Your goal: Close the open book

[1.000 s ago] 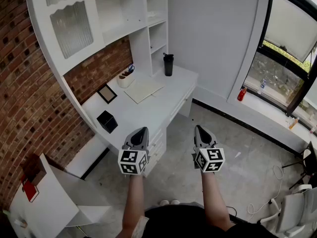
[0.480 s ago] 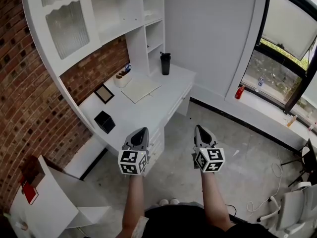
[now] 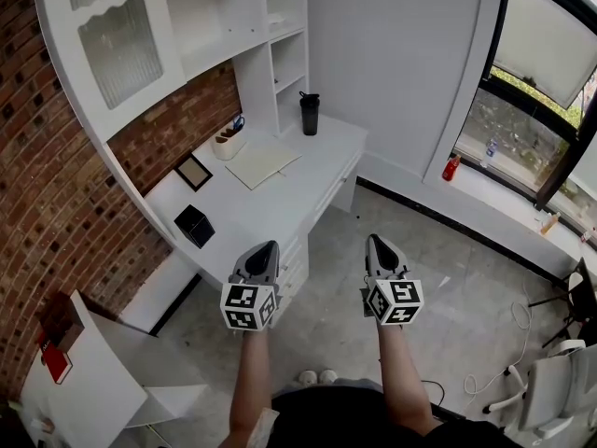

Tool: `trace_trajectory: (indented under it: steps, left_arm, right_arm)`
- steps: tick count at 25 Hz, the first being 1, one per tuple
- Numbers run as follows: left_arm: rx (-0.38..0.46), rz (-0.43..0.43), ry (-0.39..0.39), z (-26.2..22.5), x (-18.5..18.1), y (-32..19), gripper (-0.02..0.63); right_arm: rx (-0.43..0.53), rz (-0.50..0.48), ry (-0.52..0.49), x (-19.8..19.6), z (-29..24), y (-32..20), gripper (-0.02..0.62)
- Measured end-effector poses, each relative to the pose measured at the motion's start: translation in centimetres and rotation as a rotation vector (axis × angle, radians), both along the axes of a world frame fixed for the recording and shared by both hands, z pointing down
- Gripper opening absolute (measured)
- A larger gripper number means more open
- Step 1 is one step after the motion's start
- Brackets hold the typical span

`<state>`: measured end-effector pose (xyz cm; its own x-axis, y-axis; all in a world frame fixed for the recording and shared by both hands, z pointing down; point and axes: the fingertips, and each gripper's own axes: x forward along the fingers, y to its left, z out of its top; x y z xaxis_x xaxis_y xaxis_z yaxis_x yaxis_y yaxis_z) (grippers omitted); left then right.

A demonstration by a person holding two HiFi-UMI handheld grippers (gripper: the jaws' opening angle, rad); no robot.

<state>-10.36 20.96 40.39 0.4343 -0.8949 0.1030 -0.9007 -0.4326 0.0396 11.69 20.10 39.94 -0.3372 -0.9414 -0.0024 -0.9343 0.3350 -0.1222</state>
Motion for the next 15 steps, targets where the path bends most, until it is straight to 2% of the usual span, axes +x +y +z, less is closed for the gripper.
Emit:
trace_trajectory:
  steps: [8, 11, 15]
  left_arm:
    - [-0.014, 0.055, 0.01, 1.2, 2.1, 0.7, 0.015]
    - [-0.01, 0.073, 0.016, 1.3, 2.9, 0.9, 0.113]
    - [0.0, 0.077, 0.016, 1.4, 3.7, 1.0, 0.192]
  right_arm:
    - [-0.015, 0.002, -0.004, 0.9, 0.9, 0.5, -0.002]
    - [-0.021, 0.006, -0.012, 1.5, 1.3, 0.5, -0.002]
    - [-0.031, 0.008, -0.026, 2.4, 1.8, 0.3, -0.002]
